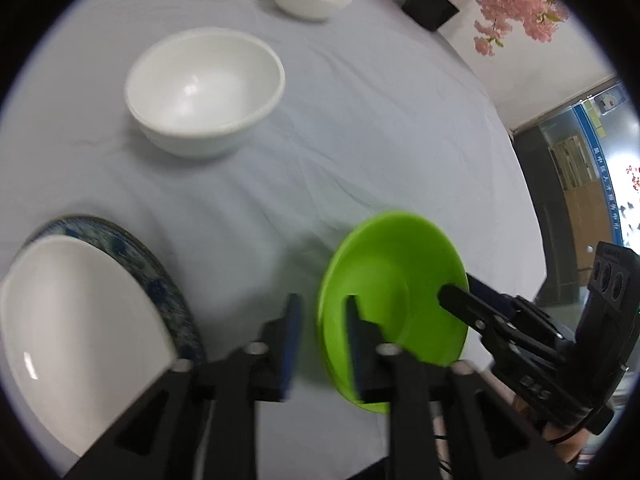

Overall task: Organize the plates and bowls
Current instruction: 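Carry the green bowl onto the dish stack and open the right tool, then move the right tool to the large white bowl rim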

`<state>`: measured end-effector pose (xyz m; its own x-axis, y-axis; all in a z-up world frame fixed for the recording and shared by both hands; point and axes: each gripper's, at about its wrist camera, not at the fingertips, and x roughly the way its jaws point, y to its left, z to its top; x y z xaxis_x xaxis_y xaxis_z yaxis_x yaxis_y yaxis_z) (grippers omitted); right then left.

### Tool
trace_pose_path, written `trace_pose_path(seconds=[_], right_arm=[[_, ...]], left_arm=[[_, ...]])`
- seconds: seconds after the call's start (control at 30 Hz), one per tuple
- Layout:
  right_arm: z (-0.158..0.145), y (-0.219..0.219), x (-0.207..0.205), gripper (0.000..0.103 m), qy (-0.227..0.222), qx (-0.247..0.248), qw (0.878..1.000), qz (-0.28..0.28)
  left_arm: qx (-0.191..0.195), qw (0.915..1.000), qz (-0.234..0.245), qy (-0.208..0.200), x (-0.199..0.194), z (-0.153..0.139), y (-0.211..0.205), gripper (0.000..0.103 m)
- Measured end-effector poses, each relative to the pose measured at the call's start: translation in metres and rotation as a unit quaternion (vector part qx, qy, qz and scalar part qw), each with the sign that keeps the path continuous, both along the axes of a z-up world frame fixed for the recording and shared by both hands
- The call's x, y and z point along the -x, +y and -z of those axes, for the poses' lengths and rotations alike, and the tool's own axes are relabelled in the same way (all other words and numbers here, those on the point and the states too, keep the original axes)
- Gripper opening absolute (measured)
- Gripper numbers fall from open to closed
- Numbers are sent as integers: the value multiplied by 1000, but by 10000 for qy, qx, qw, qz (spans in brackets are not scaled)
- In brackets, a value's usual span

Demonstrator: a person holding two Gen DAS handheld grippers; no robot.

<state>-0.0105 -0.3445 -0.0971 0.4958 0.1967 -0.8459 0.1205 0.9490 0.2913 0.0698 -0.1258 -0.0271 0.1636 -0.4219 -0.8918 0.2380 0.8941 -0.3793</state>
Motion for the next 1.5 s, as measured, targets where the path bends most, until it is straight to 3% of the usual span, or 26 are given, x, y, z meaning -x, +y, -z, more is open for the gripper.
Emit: trace_pose_path(seconds=[0.07,0.1,0.13,0.2,0.33,0.5,0.63,0.8,1.17,1.5], right_arm=[[-10,-6,3,71,-273,-86,9996,77],[-17,-9,5,81,-481,-51,9988,99],[-28,-10,7,94,-728,43,9973,98],[-46,-11,7,103,-1077,197,9940,46],[-67,-7,-8,103,-1309,102,9911,-222],[-75,10,-40,103,-1157,-281,9905,-683],[-77,38,-66,103,-948,-160,9892,-1109],[-75,64,-98,103,-690,102,9884,-1353],[-48,71,-161,102,-213,-178,9918,-1244],[-33,64,-214,100,-82,-125,9948,-1005]], left_arm=[[-237,9974,-265,-621,4,-21,10,74],[-310,9943,-409,-939,7,-32,16,81],[-359,9904,-509,-1234,10,-41,21,82],[-498,9787,-643,-1886,15,-62,32,82],[-917,9544,-999,-2660,19,-85,54,86],[-959,9500,-1262,-2691,1,-89,81,86],[-1049,9481,-1242,-2735,-15,-88,84,86],[-992,9517,-1167,-2662,-32,-85,87,98],[-438,9792,-1021,-1696,-92,-45,102,98],[-398,9867,-740,-1388,-134,-31,99,98]])
